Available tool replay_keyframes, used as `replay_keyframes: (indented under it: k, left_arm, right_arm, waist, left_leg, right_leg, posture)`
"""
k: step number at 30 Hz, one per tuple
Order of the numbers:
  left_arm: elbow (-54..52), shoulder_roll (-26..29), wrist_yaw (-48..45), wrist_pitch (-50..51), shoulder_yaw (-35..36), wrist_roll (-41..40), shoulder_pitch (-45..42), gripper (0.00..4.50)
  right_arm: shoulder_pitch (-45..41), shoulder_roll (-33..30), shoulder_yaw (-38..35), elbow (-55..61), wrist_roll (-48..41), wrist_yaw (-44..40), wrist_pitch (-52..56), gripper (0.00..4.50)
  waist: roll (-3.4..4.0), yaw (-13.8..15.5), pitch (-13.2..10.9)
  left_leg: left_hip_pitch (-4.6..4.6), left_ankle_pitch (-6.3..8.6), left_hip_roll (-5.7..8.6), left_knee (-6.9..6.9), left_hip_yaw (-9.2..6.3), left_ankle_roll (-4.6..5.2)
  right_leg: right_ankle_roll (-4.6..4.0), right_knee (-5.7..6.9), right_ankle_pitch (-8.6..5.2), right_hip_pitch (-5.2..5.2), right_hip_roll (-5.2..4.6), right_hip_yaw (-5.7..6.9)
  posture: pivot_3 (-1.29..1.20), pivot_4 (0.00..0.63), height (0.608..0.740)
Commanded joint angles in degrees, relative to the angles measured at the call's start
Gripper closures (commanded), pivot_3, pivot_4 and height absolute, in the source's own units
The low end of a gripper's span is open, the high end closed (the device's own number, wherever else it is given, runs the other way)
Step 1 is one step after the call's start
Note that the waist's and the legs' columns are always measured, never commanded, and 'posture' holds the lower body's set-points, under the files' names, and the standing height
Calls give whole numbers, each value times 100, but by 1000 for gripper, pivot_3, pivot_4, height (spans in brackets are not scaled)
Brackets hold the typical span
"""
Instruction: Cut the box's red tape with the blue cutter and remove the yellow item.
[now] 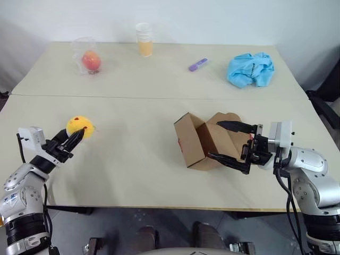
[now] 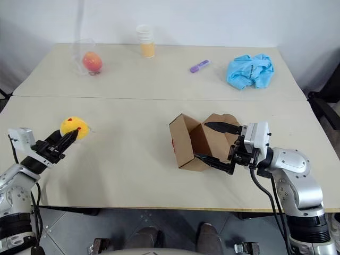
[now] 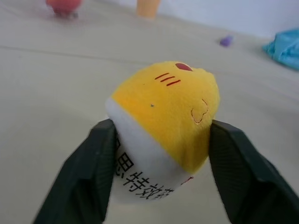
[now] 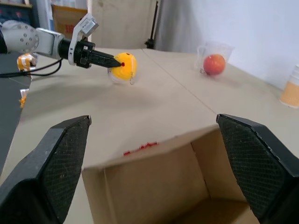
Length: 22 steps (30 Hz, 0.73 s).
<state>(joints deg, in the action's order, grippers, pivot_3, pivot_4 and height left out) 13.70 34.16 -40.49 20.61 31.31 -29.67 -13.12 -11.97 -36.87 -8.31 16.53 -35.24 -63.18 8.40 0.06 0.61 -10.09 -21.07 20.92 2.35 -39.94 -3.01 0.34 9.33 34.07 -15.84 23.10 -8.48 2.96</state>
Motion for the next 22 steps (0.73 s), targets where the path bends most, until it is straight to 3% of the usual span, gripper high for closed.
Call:
replay_keyframes:
  k: [1, 3, 7, 13, 18, 22]
  left_arm:
    - [-100, 313, -106, 54, 80, -8, 192, 468]
    - [-181, 427, -180, -97, 191, -32, 334, 12]
    - [-828, 645, -791, -237, 535, -438, 799, 12]
    - [-1170, 1116, -1115, -559, 969, -77, 1966, 12]
    - [-1327, 1049, -1126, -1091, 1382, 39, 2599, 12]
    - [-1494, 900, -991, -1143, 1368, -4, 2733, 12]
  right_arm:
    - [111, -156, -290, 221, -93, -52, -80, 0]
    - [156, -226, -350, 217, -123, -82, -57, 0]
    - [227, -341, -441, 157, -154, -176, -35, 0]
    - [258, -525, -609, 106, -252, -356, 48, 0]
    - [652, -806, -688, 95, -128, -821, -158, 0]
    - [788, -755, -800, 87, -80, -694, -271, 0]
  waist:
    - [0, -42, 0]
    - [0, -77, 0]
    - [0, -82, 0]
    - [4, -71, -1]
    - [5, -33, -2]
    - [5, 9, -2]
  left_leg:
    - [-1, 0, -1, 1, 7, 0]
    - [-2, 0, -3, 4, 20, 0]
    - [-2, 2, -14, 7, 38, -2]
    - [-1, 4, -27, 8, 38, -2]
    - [-4, 7, -36, 11, 39, 2]
    - [-2, 10, -35, 9, 43, 7]
  right_leg:
    - [0, 3, 0, 8, 0, 0]
    - [0, 8, 0, 19, -2, -1]
    - [0, 10, 0, 30, -2, -5]
    - [-4, 4, 2, 28, -8, -10]
    - [-5, 0, 2, 29, -9, -10]
    - [-7, -2, 3, 26, -11, -12]
  posture:
    - [0, 150, 740]
    - [0, 150, 740]
    - [0, 150, 740]
    - [0, 150, 740]
    - [0, 150, 740]
    - [0, 150, 740]
